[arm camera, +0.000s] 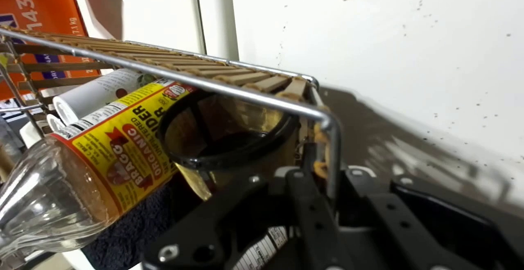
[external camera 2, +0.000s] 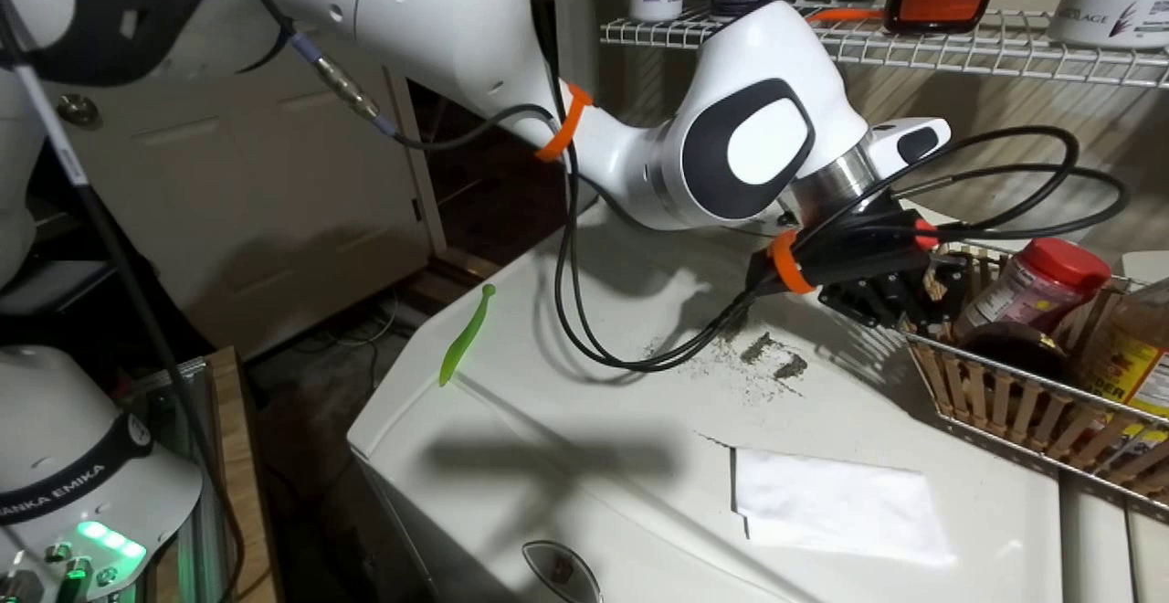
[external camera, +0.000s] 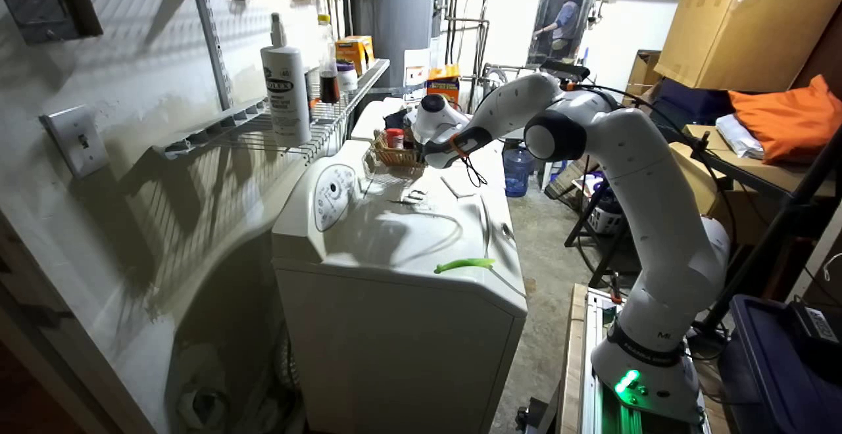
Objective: Move the basket to the right washing machine
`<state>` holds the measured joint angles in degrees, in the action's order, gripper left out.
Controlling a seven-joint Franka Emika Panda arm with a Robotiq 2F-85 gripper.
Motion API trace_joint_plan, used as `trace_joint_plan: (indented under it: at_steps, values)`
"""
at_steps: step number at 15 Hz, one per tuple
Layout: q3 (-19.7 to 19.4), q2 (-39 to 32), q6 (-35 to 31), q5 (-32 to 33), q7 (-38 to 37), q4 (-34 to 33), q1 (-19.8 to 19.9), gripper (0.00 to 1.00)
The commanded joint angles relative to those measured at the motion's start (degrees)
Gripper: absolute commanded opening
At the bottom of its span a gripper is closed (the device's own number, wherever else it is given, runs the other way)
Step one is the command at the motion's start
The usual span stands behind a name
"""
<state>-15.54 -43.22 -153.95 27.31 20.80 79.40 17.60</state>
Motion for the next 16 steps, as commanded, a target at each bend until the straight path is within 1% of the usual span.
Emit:
trace_joint_plan:
  at_steps: [1, 5, 8, 16]
  values:
    - [0.1, -3.5, -1.3, -1.6, 2.8, -10.8, 2.3, 0.02]
    - [0.7, -6.6, -0.3, -4.1, 3.7, -15.8, 4.4, 0.02]
    - [1.2, -9.3, 2.2, -5.6, 3.9, -20.5, 6.0, 0.02]
    - [1.0, -15.4, 7.3, -6.0, 3.1, -31.1, 8.1, 0.02]
